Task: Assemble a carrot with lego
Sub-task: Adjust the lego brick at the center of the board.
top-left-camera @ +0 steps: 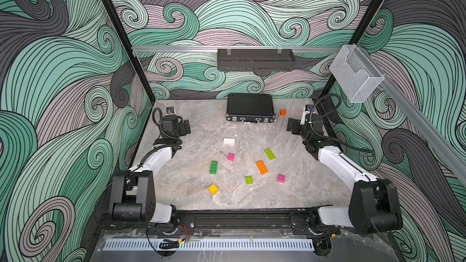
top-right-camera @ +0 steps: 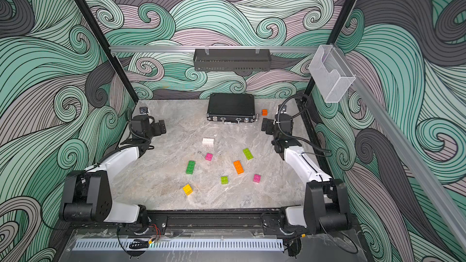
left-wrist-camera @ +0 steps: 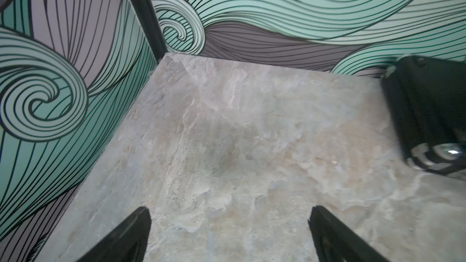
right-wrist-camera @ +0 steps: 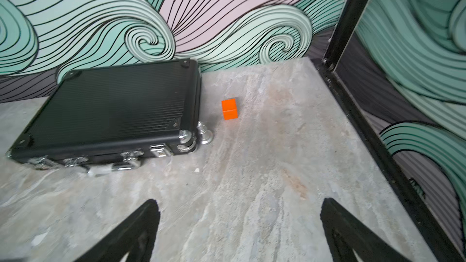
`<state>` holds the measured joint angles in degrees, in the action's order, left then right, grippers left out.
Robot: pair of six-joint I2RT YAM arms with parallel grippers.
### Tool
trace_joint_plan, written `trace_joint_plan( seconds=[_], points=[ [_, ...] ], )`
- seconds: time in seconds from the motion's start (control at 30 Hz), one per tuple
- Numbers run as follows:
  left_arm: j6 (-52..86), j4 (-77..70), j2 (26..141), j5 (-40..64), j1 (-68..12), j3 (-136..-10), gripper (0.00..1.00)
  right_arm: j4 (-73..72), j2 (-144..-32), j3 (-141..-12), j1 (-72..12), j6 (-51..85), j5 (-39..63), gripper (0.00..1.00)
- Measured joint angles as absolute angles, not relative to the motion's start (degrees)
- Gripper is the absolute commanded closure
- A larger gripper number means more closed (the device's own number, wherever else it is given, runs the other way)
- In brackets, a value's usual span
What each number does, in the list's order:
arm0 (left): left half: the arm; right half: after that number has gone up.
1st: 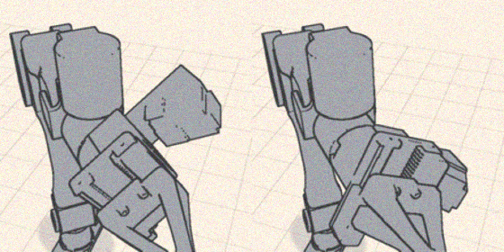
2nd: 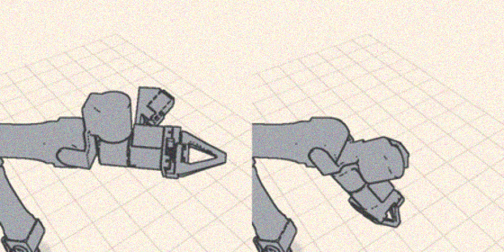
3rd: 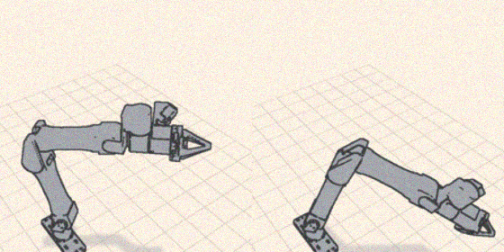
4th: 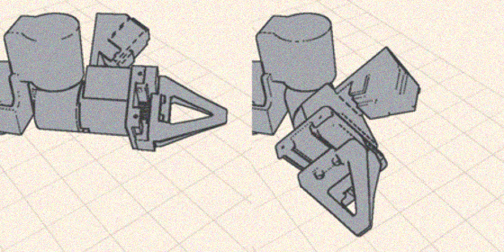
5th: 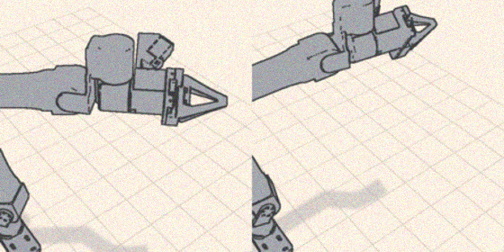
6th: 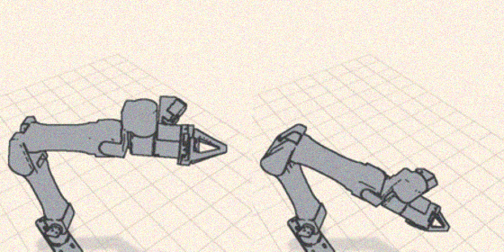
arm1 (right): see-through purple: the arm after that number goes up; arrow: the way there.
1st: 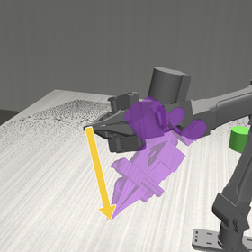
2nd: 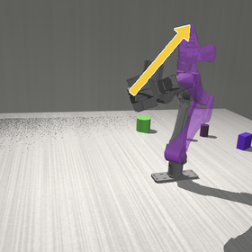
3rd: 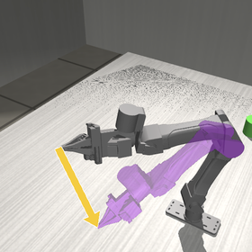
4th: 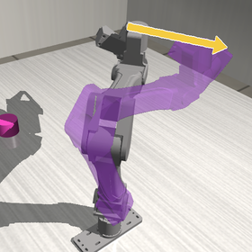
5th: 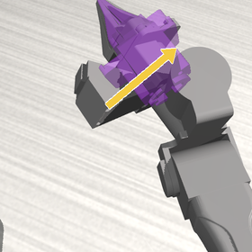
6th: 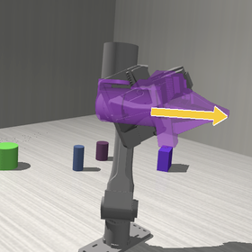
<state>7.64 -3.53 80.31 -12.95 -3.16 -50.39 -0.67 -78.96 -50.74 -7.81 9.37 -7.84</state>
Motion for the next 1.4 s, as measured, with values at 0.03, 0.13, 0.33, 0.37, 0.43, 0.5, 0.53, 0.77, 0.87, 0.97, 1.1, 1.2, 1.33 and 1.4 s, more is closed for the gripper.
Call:
trace_joint_plan(
  seconds=[0.03,0.13,0.33,0.37,0.43,0.5,0.53,0.77,0.87,0.97,1.1,1.2,1.33,1.4],
  points=[
    [8.16,-1.19,80.01,-12.82,-4.49,-51.59,0.01,2.57,-79.92,-51.44,-8.05,10.48,-5.45,0.02],
    [8.97,4.60,79.18,-12.36,-9.37,-52.18,0.01,10.37,-83.66,-51.94,-8.78,13.23,2.72,0.02],
    [10.46,11.70,78.89,-11.16,-15.64,-50.89,0.01,18.83,-91.24,-52.14,-13.45,16.51,12.51,0.07],
    [10.83,12.38,78.87,-10.96,-15.81,-50.89,0.01,19.33,-92.14,-52.29,-14.35,16.82,13.26,0.08],
    [11.79,14.52,78.87,-10.41,-15.81,-51.35,0.01,19.86,-93.86,-52.93,-15.70,17.26,14.35,0.10],
    [12.60,16.56,78.87,-9.63,-15.81,-52.07,0.02,20.23,-95.53,-53.98,-16.40,17.45,14.85,0.10],
    [12.91,17.47,78.87,-9.19,-15.81,-52.45,0.01,20.29,-96.44,-54.68,-16.56,17.47,15.03,0.10],
    [14.04,19.57,78.76,-8.05,-15.79,-52.69,0.01,20.16,-101.51,-58.78,-18.24,16.73,15.57,0.09],
    [14.20,19.81,78.76,-8.05,-15.79,-52.69,0.01,19.97,-102.96,-60.31,-19.79,16.25,16.69,0.08],
    [14.22,19.88,78.76,-8.05,-15.79,-52.69,0.02,19.94,-104.09,-61.52,-21.56,15.16,18.41,0.08],
    [14.39,19.92,78.78,-8.03,-15.81,-52.69,0.01,20.23,-104.68,-62.61,-23.20,14.04,19.84,0.10],
    [14.57,19.94,78.81,-8.05,-15.79,-52.69,0.01,20.80,-101.51,-61.21,-23.35,14.02,18.24,0.16],
    [14.72,19.99,79.05,-7.86,-15.79,-52.71,0.01,22.70,-93.30,-59.02,-23.29,14.00,12.36,0.26],
    [14.83,19.99,79.07,-7.64,-15.79,-52.71,0.01,23.46,-89.27,-57.63,-23.31,14.04,8.99,0.27]
  ],
)
